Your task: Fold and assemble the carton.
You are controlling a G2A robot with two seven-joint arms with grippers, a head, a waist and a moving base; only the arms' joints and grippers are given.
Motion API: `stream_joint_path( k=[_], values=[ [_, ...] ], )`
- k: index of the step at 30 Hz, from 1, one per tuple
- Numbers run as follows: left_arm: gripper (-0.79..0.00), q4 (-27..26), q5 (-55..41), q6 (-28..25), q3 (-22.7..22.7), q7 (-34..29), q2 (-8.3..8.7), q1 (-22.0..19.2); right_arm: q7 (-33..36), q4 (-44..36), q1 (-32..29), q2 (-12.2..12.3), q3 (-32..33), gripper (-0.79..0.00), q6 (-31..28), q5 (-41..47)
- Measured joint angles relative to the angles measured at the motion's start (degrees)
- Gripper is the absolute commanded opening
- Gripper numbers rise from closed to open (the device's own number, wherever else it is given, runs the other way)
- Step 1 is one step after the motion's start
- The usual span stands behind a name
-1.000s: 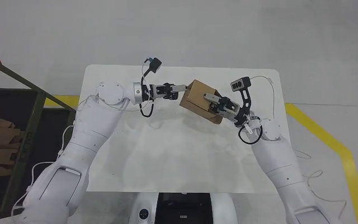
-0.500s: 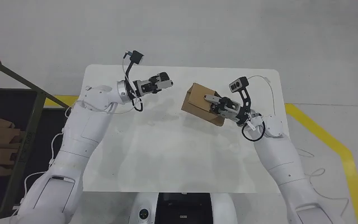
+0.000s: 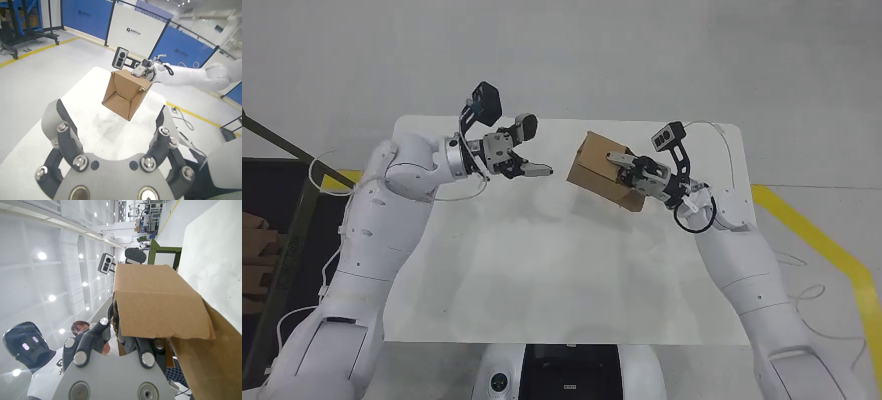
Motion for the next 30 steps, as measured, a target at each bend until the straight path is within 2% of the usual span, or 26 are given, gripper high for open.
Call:
stream_joint_path(
  k=[13, 20, 23, 30],
  values=[
    [0.000, 0.1, -2.4, 0.0, 0.0, -0.7, -0.01, 0.0, 0.0, 0.0, 0.0, 0.0, 0.0, -0.785, 0.0, 0.0],
    [0.000, -1.6, 2.8, 0.0, 1.3, 2.3, 0.69, 1.3, 2.8, -1.5, 0.2, 0.3, 0.2, -0.785, 0.9, -1.4],
    [0.000, -1.0, 9.7, 0.0, 2.8, 5.6, 1.64, 1.3, 5.6, 0.4, 1.7, 0.4, 0.1, -0.785, 2.7, -1.8],
    [0.000, -0.6, 18.2, 0.0, 10.8, 19.1, 4.80, -0.1, 9.4, 5.4, 5.4, -0.1, -1.6, -0.785, 4.2, -1.0]
  ],
)
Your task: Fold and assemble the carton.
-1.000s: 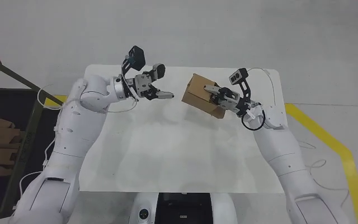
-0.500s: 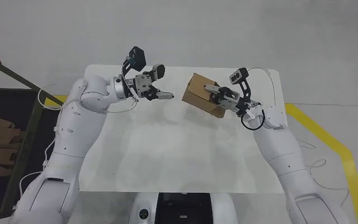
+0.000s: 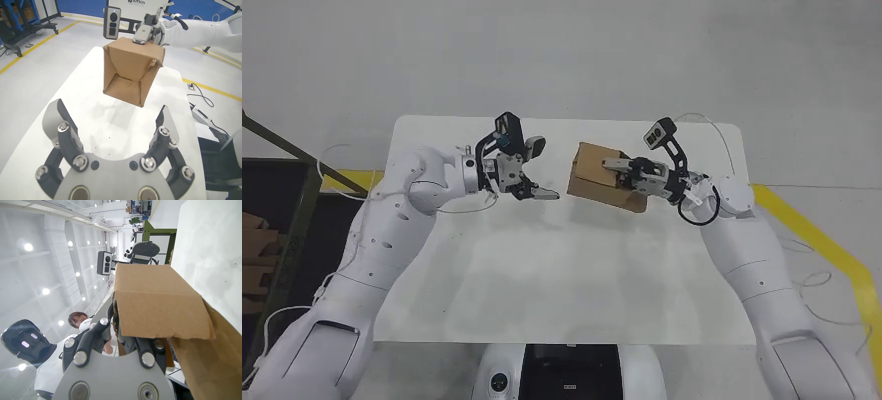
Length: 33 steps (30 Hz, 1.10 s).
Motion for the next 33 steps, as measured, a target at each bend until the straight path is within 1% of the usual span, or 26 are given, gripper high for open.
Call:
stream_joint_path(
  k=[5, 9, 12, 15, 21, 24, 30, 33],
  values=[
    [0.000, 1.3, 4.6, 0.0, 5.7, 10.0, 2.35, -2.4, 1.1, 2.2, 1.4, -0.5, -1.0, -0.785, -0.9, 1.1],
    [0.000, 2.4, 10.2, 0.0, 11.1, 18.9, 4.16, -5.1, 5.0, 3.4, 2.7, -0.9, -1.8, -0.785, -3.4, 2.2],
    [0.000, 3.9, 13.9, 0.0, 14.7, 25.8, 5.12, -7.1, 7.1, 4.6, 3.9, -1.3, -2.6, -0.785, -4.9, 2.4],
    [0.000, 6.0, 15.4, 0.0, 18.3, 31.7, 5.69, -9.2, 8.0, 5.6, 4.9, -1.7, -3.3, -0.785, -6.1, 2.7],
    [0.000, 8.5, 17.2, 0.0, 25.7, 38.9, 6.07, -13.5, 7.9, 7.0, 5.9, -2.4, -4.8, -0.785, -7.4, 2.7],
    [0.000, 9.8, 18.2, 0.0, 28.4, 41.8, 6.01, -15.5, 7.9, 7.4, 6.1, -2.7, -5.3, -0.785, -7.7, 2.7],
    [0.000, 12.3, 20.5, 0.0, 32.3, 46.3, 5.68, -18.4, 8.5, 8.2, 6.3, -2.9, -5.7, -0.785, -7.7, 2.9],
    [0.000, 13.2, 21.3, 0.0, 34.0, 47.8, 5.48, -19.3, 8.8, 7.9, 5.8, -3.1, -5.6, -0.785, -6.9, 4.4]
  ],
)
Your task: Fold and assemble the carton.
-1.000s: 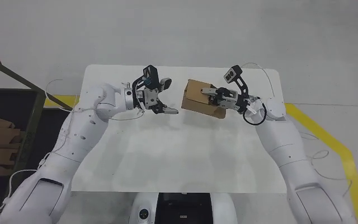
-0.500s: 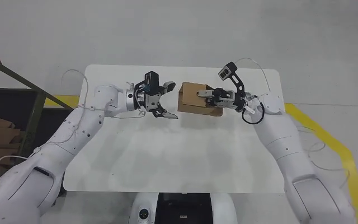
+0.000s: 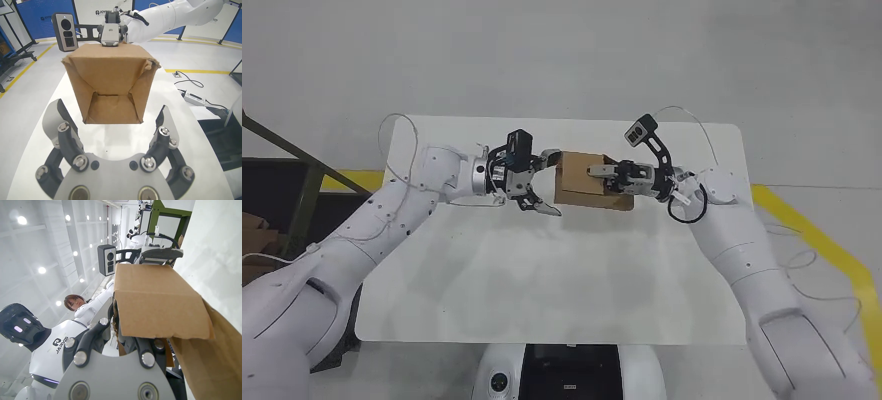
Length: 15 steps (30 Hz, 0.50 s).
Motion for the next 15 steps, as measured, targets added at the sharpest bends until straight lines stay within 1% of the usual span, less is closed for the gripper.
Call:
stream_joint_path(
  k=[6, 15],
  values=[
    [0.000, 0.8, 1.7, 0.0, 2.5, 2.9, -0.47, -1.3, -0.2, -0.8, -0.2, -0.2, -0.1, -0.785, 0.1, 0.1],
    [0.000, 2.0, 2.7, 0.0, 2.7, 5.1, -1.16, -1.7, -0.3, -1.3, -0.9, -0.3, -0.5, -0.785, -0.1, -0.7]
  ],
)
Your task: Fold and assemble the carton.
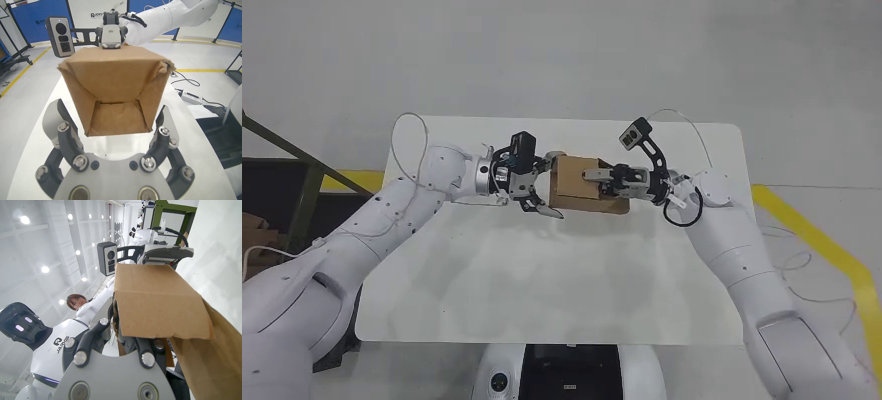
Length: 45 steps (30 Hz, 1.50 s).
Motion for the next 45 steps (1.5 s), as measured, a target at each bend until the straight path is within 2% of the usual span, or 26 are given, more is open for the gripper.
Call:
stream_joint_path(
  k=[5, 7, 9, 11, 18, 24, 25, 26, 29, 34, 39, 45],
  values=[
    [-0.049, 0.2, 0.8, 0.0, -0.1, -0.2, -0.20, 0.3, 0.1, -0.5, -0.4, 0.0, 0.2, -0.785, 0.2, 0.5],
    [-0.099, 0.3, 0.8, 0.0, -0.3, -0.3, -0.27, 0.4, 0.1, -0.7, -0.5, -0.1, 0.2, -0.785, 0.3, 0.5],
    [-0.200, 0.4, 0.8, 0.0, -0.5, -0.3, -0.34, 0.5, 0.0, -0.7, -0.6, -0.1, 0.2, -0.785, 0.6, 0.3],
    [-0.228, 0.4, 0.7, 0.0, -0.7, -0.4, -0.40, 0.6, -0.2, -0.8, -0.6, -0.1, 0.2, -0.785, 0.8, 0.1],
    [-0.225, 0.5, 0.6, 0.0, -1.6, -0.9, -0.62, 1.0, -0.6, -0.8, -0.6, -0.2, 0.2, -0.785, 1.0, 0.0],
    [-0.305, 0.6, 0.1, 0.0, -2.4, -1.6, -0.74, 1.4, -0.5, -0.7, -0.6, -0.3, 0.2, -0.785, 1.2, 0.0],
    [-0.308, 0.7, 0.0, 0.0, -2.5, -1.7, -0.76, 1.5, -0.6, -0.6, -0.6, -0.3, 0.3, -0.751, 1.2, 0.0],
    [-0.317, 0.7, -0.1, 0.0, -2.6, -1.8, -0.77, 1.6, -0.6, -0.6, -0.6, -0.3, 0.3, -0.650, 1.1, 0.1],
    [-0.332, 0.7, -0.5, 0.0, -3.2, -2.3, -0.81, 2.0, -0.8, -0.3, -0.5, -0.3, 0.5, -0.493, 1.1, 0.1],
    [-0.354, 0.6, -0.9, 0.0, -4.3, -2.9, -0.83, 2.8, -1.3, -0.1, -0.4, -0.2, 1.4, -0.422, 0.7, 0.0],
    [-0.372, 0.5, -1.1, 0.0, -5.9, -3.3, -0.66, 3.9, -2.5, 0.4, -0.5, 0.4, 3.2, -0.419, 0.1, -0.6],
    [-0.348, 1.2, -1.6, 0.8, -8.5, -3.7, -0.08, 5.7, -4.0, 0.8, -0.3, 1.3, 5.7, -0.434, -0.6, -2.5]
  ],
)
